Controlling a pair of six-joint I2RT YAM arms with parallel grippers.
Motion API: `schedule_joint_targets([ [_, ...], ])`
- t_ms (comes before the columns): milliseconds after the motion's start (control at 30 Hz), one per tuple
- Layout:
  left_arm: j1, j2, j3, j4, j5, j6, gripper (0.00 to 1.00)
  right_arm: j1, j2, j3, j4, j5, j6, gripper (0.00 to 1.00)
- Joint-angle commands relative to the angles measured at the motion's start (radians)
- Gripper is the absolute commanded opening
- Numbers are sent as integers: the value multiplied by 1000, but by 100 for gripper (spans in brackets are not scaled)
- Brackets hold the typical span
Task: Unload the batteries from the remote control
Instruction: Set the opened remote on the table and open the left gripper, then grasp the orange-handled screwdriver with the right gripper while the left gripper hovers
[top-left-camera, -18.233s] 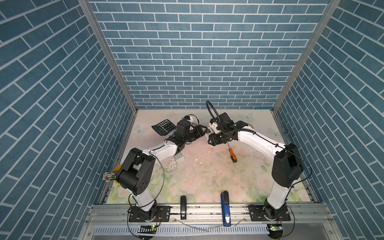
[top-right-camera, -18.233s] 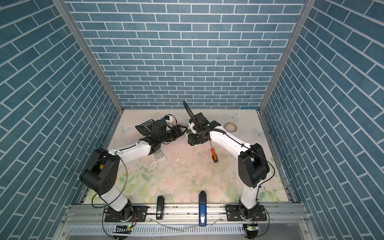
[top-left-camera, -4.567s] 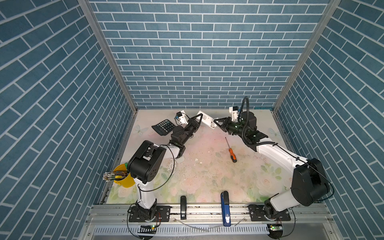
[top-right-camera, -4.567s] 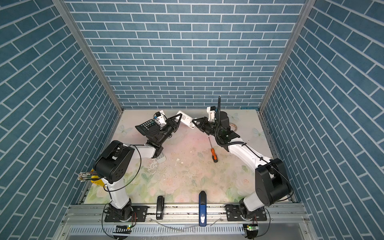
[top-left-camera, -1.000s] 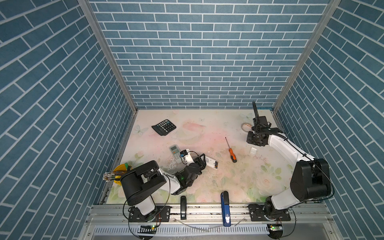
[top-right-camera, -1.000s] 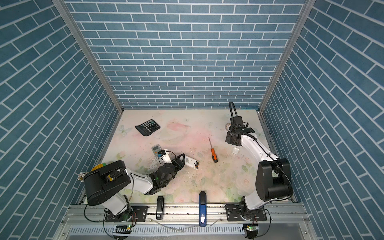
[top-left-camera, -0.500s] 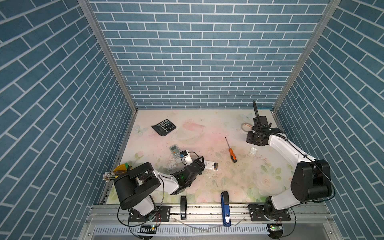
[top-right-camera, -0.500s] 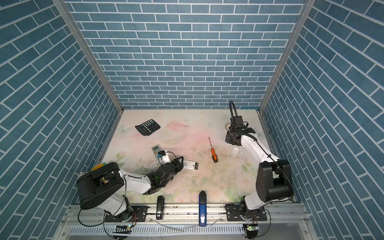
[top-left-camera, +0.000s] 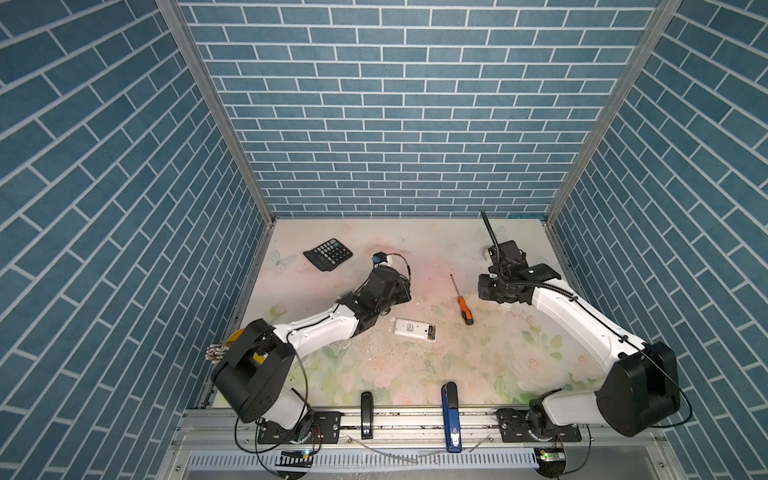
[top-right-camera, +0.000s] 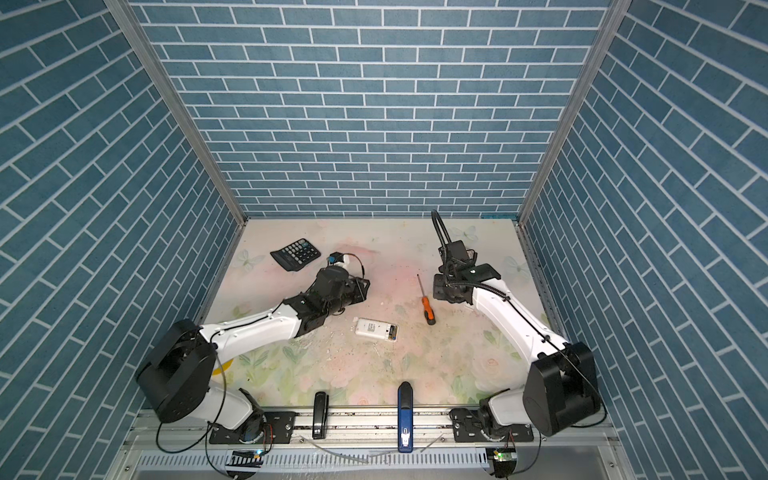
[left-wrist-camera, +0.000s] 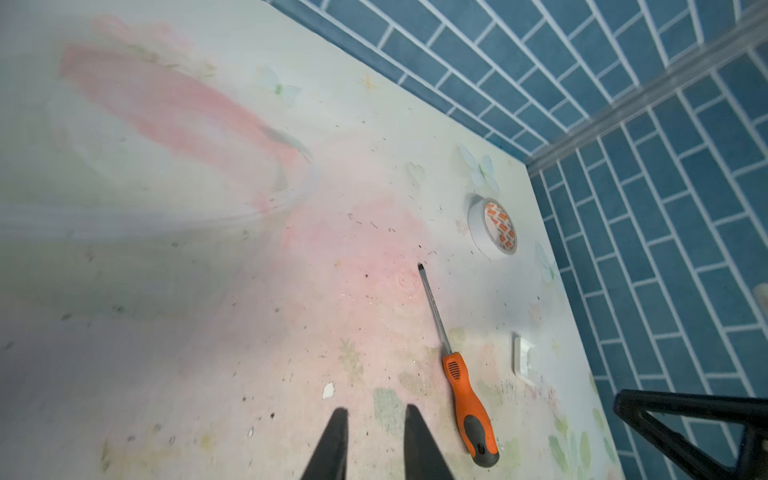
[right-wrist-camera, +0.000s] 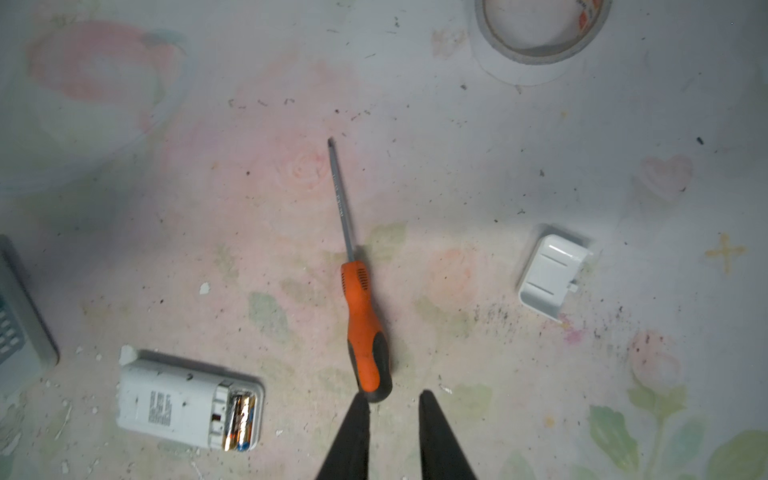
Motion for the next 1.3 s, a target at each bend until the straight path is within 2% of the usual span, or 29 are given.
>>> schedule_joint_targets([
  [0, 2, 134, 106, -201, 219, 185, 21, 17, -30, -32, -86, 18, 25, 24],
  [167, 2, 272, 198, -212, 238, 223, 18, 22, -60, -57, -98, 25, 37, 24],
  [333, 0, 299, 186, -217, 222, 224, 16, 23, -85, -74, -90, 21, 43, 24],
  [967, -32, 197, -51, -197, 172, 149, 15, 23, -56, -85, -42, 13, 28, 25],
  [1267, -58, 116, -124, -187, 132, 96, 17, 22, 40, -118, 44, 8, -39, 38],
])
